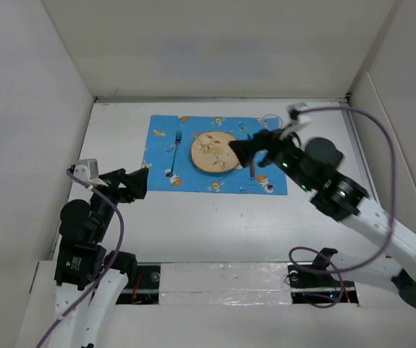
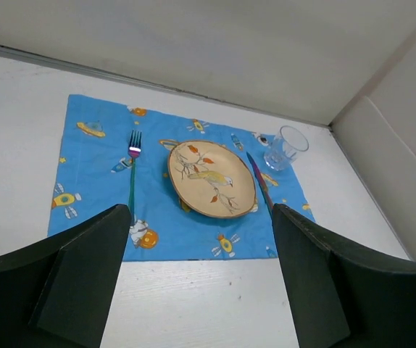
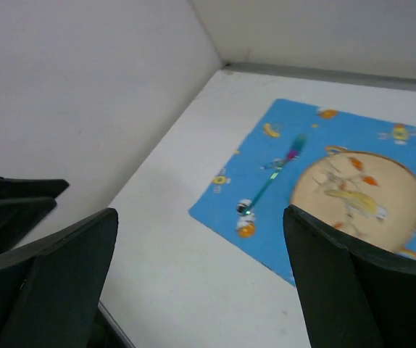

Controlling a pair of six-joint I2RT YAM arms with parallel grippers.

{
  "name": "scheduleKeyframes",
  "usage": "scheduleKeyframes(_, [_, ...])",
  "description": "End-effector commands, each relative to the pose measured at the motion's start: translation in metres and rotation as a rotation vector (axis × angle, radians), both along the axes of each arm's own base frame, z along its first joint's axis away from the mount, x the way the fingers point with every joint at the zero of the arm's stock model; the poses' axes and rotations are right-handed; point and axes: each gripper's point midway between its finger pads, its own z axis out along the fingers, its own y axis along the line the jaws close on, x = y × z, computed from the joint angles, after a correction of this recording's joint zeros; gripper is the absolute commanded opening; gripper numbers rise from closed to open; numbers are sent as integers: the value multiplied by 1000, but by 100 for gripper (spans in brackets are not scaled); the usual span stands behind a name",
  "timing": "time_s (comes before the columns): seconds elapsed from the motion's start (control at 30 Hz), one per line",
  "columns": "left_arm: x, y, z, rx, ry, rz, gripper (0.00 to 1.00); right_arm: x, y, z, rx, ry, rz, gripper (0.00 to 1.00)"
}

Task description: Set the dinner table for one person

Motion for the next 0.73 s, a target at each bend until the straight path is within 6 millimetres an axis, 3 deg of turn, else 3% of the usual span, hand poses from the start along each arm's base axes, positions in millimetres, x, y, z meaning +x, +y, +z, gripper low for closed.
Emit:
scheduleKeyframes(0.0, [-22,13,51,-64,-147,55,77,-19,-103,8,83,-91,-318,100])
scheduleKeyframes(0.03, [-25,18,54,-71,-157,74,78,-23,-118,-22,63,-68,-362,100])
scheduleKeyframes(0.13, [-37,32,60,-87,-189,142,78,-48,-178,-44,162,-61,-503,100])
scheduleKeyframes(0.27, [-45,41,52,-102,-196,183,79,-58,-217,-74,212,-27,-635,100])
scheduleKeyframes(0.47, [-32,33,22,-102,-109,160,78,-44,-191,-94,154,12,-582,100])
scheduleKeyframes(0.7, [-32,35,19,-108,-106,171,79,-27,-165,-95,77,55,-542,100])
